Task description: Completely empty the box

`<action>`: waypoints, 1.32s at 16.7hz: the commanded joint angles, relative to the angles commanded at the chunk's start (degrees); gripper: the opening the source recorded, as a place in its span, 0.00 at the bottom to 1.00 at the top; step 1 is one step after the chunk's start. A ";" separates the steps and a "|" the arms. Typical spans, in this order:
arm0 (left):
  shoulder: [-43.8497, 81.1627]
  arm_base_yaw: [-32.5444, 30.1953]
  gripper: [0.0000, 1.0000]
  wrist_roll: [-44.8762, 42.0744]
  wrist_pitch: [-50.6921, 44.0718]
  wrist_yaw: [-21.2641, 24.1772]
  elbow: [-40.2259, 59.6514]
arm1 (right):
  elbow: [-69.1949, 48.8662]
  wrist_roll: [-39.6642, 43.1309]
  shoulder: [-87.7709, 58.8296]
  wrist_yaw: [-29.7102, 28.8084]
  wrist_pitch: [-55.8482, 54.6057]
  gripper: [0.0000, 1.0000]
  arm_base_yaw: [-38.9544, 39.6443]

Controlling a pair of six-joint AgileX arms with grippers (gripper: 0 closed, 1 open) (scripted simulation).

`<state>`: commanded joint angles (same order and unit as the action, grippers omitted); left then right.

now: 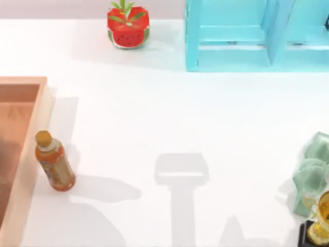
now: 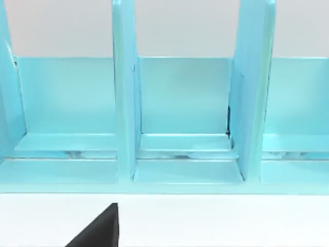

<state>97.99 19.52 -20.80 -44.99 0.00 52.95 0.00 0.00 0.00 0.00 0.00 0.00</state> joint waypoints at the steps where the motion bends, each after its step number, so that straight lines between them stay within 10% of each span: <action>1: 0.00 0.00 0.62 0.00 0.00 0.00 0.00 | 0.00 0.00 0.00 0.00 0.00 1.00 0.00; 9: 0.00 0.00 0.02 0.00 0.00 0.00 0.00 | 0.00 0.00 0.00 0.00 0.00 1.00 0.00; 22: 0.17 -0.02 0.00 0.46 -2.75 -1.39 4.02 | 0.00 0.00 0.00 0.00 0.00 1.00 0.00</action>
<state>98.16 19.50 -20.34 -47.74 -1.38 56.98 0.00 0.00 0.00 0.00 0.00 0.00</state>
